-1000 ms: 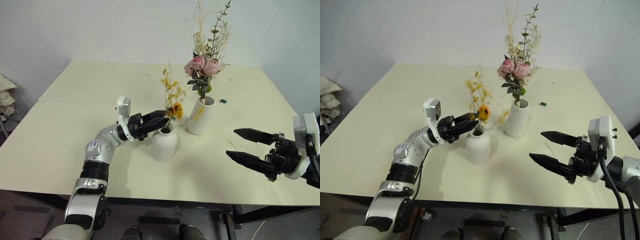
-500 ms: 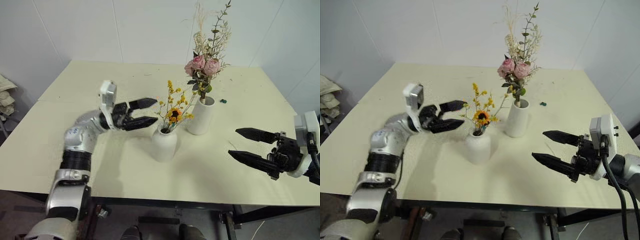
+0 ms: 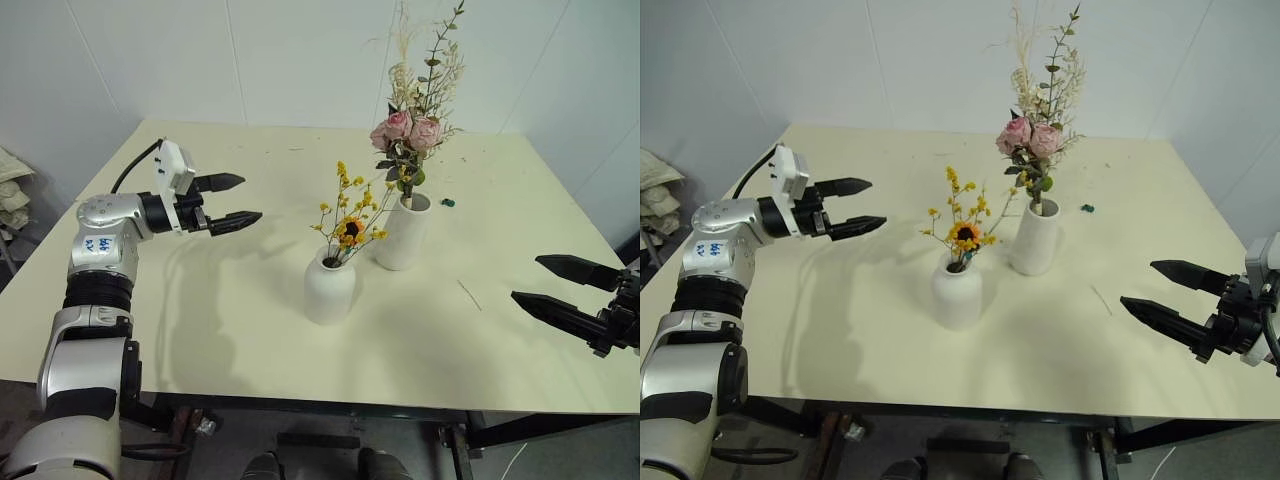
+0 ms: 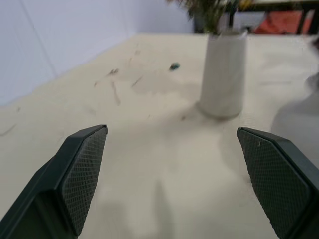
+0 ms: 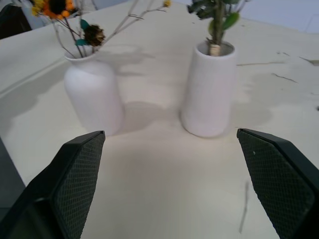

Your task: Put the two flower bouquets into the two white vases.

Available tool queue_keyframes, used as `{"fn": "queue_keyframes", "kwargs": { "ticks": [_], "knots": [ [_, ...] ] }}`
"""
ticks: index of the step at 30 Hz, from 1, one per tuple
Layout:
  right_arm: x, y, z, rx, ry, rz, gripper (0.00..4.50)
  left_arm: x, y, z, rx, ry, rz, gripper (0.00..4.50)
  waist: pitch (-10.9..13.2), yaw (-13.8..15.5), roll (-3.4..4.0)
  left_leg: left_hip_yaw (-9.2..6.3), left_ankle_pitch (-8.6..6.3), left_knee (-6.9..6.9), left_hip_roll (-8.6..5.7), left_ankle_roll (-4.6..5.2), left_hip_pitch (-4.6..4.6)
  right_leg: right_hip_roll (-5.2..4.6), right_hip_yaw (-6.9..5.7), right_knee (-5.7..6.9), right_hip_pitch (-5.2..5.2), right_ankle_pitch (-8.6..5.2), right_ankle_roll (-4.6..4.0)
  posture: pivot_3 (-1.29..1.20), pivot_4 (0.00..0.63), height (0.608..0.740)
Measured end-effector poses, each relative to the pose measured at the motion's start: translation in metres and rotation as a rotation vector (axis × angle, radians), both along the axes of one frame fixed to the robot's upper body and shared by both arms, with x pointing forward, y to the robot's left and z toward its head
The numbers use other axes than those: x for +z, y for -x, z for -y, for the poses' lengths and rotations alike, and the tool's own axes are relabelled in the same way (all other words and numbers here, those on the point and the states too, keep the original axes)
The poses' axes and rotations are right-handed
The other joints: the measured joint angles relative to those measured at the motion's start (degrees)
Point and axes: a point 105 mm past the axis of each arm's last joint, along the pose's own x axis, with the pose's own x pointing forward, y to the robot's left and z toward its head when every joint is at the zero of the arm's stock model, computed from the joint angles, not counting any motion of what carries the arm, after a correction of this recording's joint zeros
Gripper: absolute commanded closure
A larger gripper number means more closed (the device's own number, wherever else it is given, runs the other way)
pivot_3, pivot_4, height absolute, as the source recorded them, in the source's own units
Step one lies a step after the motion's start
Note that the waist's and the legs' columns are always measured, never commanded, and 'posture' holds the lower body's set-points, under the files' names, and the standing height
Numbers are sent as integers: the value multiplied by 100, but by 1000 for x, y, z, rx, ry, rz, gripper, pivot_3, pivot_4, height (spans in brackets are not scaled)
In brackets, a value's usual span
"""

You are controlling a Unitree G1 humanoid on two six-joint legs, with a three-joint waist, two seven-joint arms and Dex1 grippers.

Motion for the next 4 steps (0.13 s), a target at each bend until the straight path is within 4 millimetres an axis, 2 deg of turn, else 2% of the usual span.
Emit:
{"fn": "queue_keyframes", "kwargs": {
  "ticks": [4],
  "knots": [
    [5, -3, -2, 16, 3, 18, 0, -8, -5, -13, 54, -40, -14, 53, 0, -27, 0, 1, -1, -7, 1, -1, 0, 0, 0, 3, -4, -1, 2, 0, 150, 740]
  ]
}}
